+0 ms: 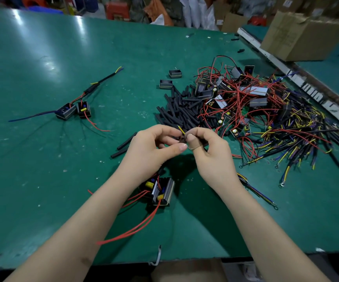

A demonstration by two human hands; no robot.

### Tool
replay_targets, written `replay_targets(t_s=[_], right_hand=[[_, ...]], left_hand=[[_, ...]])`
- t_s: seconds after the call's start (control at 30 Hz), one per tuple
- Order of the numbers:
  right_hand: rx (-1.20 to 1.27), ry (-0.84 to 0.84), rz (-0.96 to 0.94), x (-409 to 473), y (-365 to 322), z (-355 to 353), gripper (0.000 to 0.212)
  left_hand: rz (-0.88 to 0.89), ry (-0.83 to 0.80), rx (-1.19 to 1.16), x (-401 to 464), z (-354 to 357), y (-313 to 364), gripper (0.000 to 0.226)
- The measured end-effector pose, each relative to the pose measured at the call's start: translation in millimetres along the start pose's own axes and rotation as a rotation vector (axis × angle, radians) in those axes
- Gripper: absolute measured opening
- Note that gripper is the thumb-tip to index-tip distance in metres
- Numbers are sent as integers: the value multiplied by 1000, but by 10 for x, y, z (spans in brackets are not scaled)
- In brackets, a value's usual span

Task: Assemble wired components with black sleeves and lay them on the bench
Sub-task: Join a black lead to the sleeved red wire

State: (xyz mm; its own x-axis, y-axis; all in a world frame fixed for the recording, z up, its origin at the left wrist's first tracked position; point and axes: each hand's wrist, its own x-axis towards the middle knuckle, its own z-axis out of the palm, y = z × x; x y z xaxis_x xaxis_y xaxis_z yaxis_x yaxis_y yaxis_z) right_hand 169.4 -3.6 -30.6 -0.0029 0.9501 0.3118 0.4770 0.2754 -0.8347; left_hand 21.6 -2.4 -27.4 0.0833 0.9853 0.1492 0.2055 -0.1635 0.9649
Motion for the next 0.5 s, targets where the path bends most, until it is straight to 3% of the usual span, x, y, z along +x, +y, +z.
replay_targets(t_s=[0.27,0.5], right_hand=[[159,-38,37,19,41,12,15],[217,-121,68,27,55,-1,19]], left_hand=[[-84,-54,-122,2,-8,25,22],[5,-10,-70,0,8,24,16]])
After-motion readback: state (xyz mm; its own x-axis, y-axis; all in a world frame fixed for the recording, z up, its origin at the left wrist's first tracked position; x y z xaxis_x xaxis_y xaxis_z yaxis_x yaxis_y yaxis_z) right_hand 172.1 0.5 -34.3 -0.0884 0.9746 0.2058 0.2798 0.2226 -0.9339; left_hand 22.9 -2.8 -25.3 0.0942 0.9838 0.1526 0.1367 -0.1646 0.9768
